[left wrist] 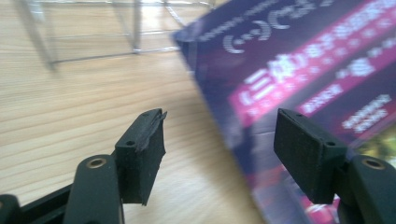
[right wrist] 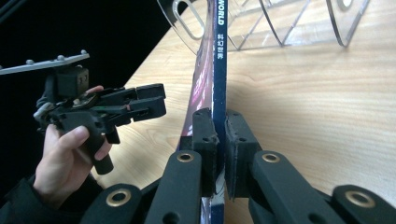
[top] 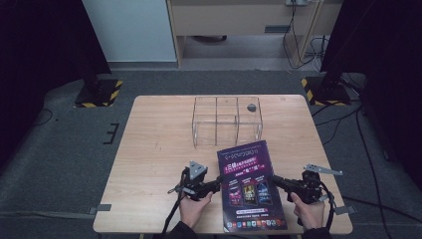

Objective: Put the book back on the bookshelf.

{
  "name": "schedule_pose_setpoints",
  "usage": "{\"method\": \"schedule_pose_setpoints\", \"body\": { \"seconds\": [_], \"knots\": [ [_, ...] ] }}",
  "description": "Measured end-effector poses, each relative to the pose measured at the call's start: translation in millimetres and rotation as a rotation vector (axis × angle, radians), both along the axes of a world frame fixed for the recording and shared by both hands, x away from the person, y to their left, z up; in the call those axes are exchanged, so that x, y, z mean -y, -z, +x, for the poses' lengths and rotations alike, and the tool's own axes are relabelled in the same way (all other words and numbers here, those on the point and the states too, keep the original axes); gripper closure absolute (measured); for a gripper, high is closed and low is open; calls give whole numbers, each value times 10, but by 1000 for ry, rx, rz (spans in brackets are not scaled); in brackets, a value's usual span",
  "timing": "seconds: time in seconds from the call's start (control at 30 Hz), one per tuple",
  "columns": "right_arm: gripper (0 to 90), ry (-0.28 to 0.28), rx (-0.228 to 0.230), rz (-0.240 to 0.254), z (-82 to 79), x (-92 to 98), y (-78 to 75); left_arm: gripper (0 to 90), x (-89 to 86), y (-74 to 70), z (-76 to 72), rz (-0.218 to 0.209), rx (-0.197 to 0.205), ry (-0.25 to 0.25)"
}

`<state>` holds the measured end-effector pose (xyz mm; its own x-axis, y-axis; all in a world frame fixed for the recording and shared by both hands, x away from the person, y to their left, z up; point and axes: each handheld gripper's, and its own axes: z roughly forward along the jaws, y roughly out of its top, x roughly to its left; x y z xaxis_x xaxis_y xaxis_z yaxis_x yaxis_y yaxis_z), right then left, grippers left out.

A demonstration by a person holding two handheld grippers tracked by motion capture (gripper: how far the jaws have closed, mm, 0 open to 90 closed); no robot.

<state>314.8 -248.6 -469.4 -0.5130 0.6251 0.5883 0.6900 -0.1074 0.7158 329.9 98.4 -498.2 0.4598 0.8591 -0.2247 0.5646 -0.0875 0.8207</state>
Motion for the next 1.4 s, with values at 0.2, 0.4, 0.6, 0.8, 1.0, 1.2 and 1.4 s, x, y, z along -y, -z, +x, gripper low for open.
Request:
{"method": "schedule_pose_setpoints", "body": {
  "seconds": [0.2, 0.4, 0.6, 0.8, 1.0, 1.2, 1.4],
  "knots": [
    [849, -2, 42, -1, 0, -37, -148, 320, -274, -47, 8, 56, -1, -43],
    [850, 5, 76, 5, 5, -60, -272, 323, -538, -68, -8, 82, 3, -86],
    [850, 11, 124, -4, 28, -115, -471, 333, -925, 87, -70, 125, -31, -158],
    [850, 17, 175, -4, 38, -153, -665, 335, -1141, 183, -97, 159, -56, -210],
    [850, 39, 239, 3, 46, -200, -855, 328, -1215, 243, -60, 185, -70, -240],
    [850, 68, 286, -5, 67, -219, -993, 327, -1262, 265, -50, 219, -67, -257],
    [850, 90, 324, 5, 94, -207, -1126, 325, -1295, 313, -23, 242, -81, -268]
  ]
}}
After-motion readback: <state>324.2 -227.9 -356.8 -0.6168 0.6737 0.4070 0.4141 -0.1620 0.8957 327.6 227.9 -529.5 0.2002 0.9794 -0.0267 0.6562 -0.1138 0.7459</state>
